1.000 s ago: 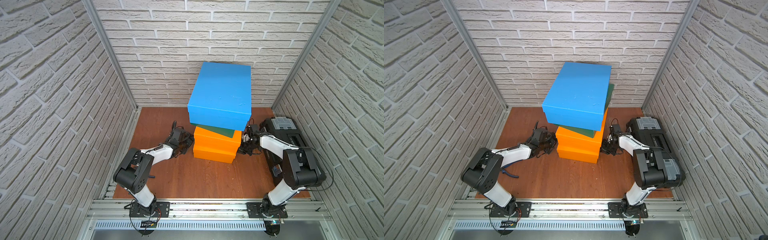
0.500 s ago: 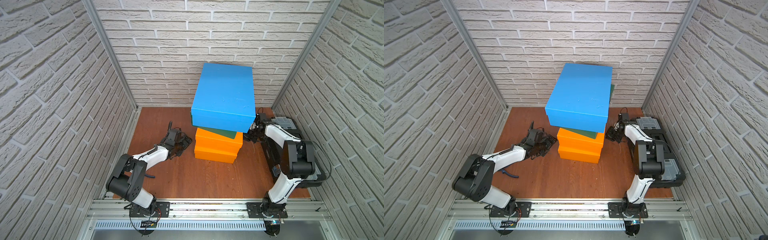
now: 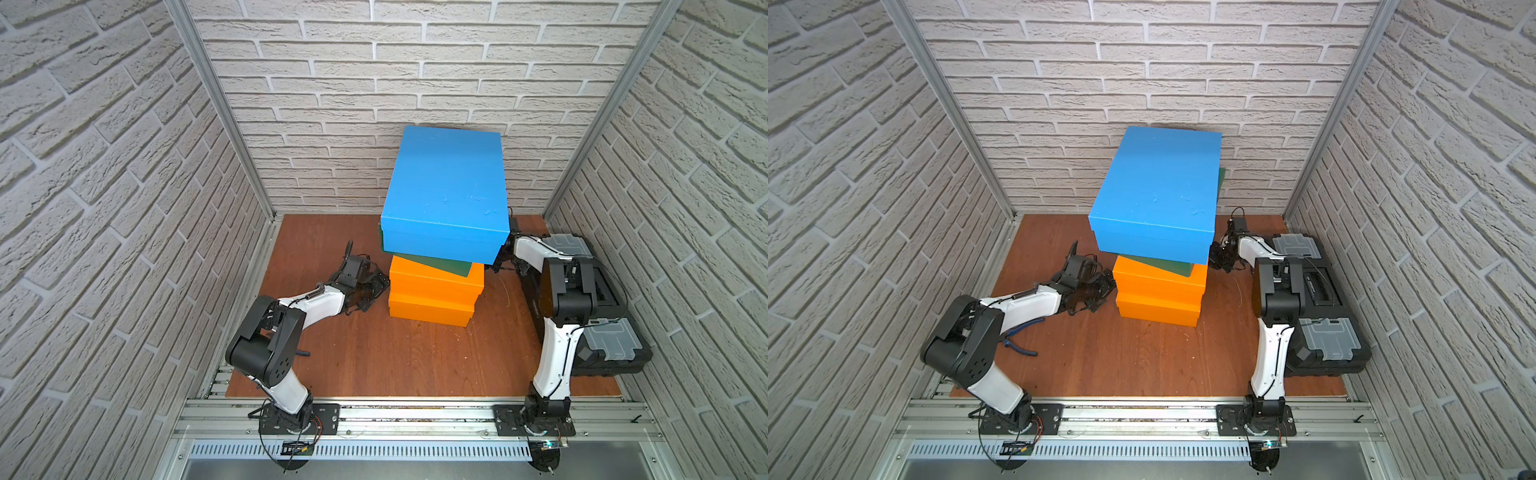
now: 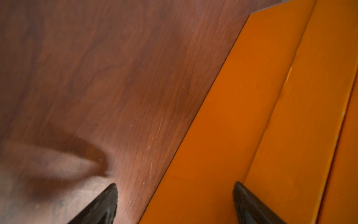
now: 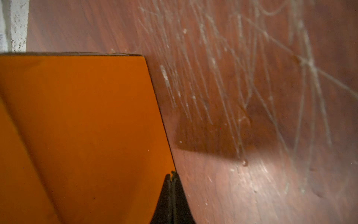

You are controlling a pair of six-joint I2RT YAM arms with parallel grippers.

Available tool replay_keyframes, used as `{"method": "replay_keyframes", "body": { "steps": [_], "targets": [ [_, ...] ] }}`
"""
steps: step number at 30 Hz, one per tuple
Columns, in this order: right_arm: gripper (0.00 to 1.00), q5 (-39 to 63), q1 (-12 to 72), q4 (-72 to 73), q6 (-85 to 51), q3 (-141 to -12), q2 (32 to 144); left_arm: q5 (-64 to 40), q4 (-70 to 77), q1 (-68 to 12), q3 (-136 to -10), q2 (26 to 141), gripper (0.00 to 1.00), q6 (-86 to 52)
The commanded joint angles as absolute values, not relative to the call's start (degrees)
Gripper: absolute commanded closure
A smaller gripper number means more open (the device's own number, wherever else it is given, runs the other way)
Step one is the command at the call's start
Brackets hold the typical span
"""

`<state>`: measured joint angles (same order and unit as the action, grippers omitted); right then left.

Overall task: Stack the shoeboxes
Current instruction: Adjust the shoeboxes at the center of the board.

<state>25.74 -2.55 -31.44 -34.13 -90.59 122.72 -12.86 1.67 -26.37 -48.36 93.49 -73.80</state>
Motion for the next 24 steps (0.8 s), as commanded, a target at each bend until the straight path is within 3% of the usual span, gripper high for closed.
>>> {"method": "replay_keyframes", "body": {
  "steps": [1, 9, 24],
  "targets": [
    [0.97, 27.4, 0.2, -29.6, -34.6, -91.4, 122.0, -12.8, 3.8, -27.6, -48.4, 93.1, 0.08, -74.8],
    [0.97, 26.3, 3.0, -27.3, -35.5, -84.4, 118.7, -11.0, 3.1, -28.6, -44.5, 88.8, 0.08, -75.5],
    [0.97, 22.8, 4.1, -26.5, -34.3, -64.9, 102.1, -7.3, -2.1, -27.7, -36.3, 76.9, 0.08, -74.5]
  ]
}}
